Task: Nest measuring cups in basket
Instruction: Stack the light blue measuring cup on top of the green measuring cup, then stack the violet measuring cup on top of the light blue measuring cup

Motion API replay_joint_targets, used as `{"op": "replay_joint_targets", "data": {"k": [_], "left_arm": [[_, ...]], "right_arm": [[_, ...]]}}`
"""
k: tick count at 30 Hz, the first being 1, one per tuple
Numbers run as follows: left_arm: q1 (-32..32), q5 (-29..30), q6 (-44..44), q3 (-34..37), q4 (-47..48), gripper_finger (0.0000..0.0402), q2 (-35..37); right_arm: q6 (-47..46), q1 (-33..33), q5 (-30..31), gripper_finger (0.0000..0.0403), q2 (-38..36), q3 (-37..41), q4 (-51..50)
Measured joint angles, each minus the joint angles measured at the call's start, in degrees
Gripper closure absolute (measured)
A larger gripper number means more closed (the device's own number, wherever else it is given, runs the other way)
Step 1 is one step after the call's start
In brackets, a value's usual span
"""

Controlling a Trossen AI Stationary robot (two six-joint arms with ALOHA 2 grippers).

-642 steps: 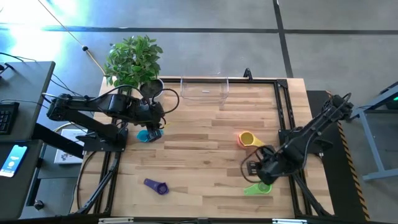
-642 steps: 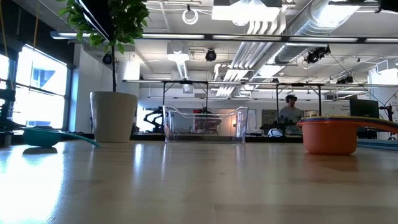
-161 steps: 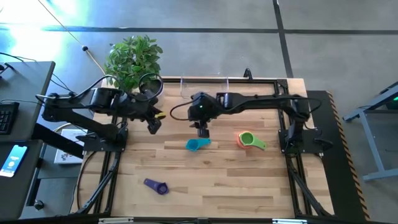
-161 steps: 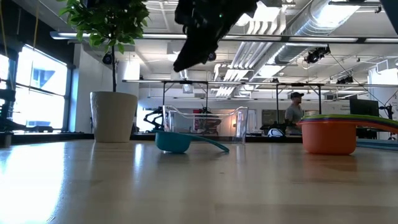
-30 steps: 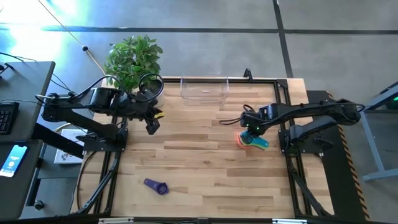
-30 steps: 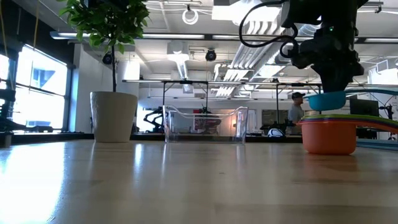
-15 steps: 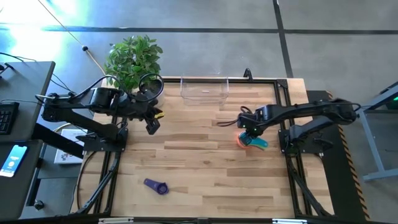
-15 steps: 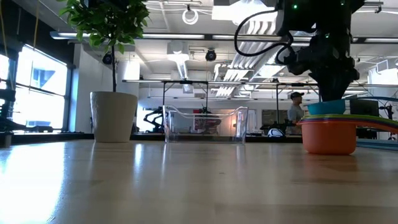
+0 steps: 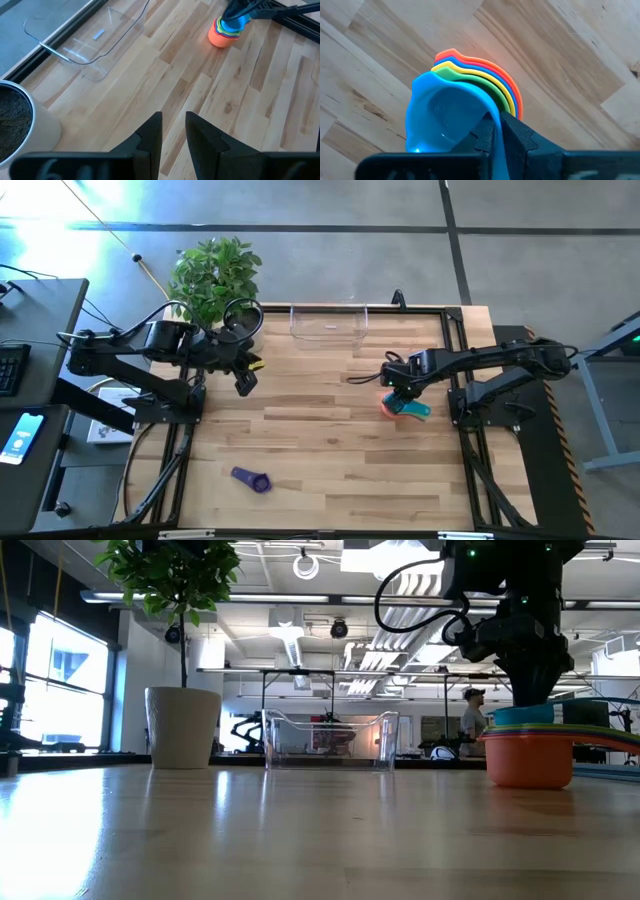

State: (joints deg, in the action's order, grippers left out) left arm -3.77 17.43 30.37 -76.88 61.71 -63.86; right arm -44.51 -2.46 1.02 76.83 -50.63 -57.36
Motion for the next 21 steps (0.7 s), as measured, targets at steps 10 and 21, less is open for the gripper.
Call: {"op": "replay_joint_targets", "data": {"k": [10,21], "left_arm": [[0.0,-0.02,0.0,0.0,0.0,0.0326,0.0],[-0.04,-0.77,0.04,0.6,0.45,0.0326,0.04]], "right_arm": [[-0.26,0.0,0.0,0.0338,-0.02,0.0,-0.17],[-3.04,-0.15,2.21,0.0337,-0.43,-0.54,-3.96]]}}
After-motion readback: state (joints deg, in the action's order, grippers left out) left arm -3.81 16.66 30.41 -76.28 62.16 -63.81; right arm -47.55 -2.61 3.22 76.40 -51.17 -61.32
